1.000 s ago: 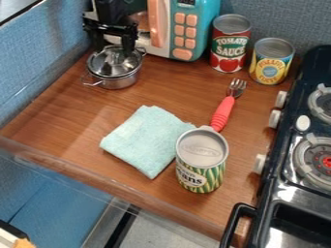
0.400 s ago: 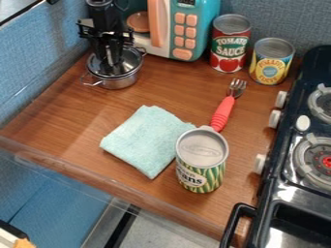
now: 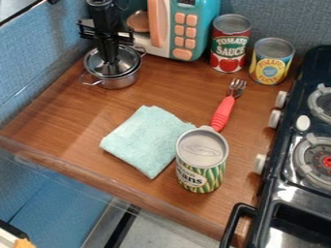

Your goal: Take the lid of the silver pot and put it on the table

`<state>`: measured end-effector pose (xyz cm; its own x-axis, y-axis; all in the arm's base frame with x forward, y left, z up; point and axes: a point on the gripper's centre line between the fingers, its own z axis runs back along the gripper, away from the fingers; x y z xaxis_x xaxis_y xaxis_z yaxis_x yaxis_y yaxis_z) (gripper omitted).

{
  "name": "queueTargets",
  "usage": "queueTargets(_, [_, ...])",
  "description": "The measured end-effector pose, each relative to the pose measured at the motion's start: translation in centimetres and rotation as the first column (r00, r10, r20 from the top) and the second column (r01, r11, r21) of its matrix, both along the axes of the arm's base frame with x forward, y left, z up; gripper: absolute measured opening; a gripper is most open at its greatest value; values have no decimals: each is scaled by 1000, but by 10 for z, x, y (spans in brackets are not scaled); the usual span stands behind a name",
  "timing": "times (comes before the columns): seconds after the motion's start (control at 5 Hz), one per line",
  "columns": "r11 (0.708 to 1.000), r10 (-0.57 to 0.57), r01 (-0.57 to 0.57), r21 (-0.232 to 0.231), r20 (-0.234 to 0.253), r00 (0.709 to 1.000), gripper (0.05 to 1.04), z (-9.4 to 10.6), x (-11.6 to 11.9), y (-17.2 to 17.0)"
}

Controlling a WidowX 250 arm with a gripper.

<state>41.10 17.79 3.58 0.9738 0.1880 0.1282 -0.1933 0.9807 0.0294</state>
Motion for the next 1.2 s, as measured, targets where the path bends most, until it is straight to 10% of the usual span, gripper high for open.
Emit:
queueTargets(0.6, [999, -46, 48, -14, 117, 992, 54, 53, 7, -29])
queueTargets(1.2, [974, -220, 223, -31, 79, 972, 53, 30, 18, -134])
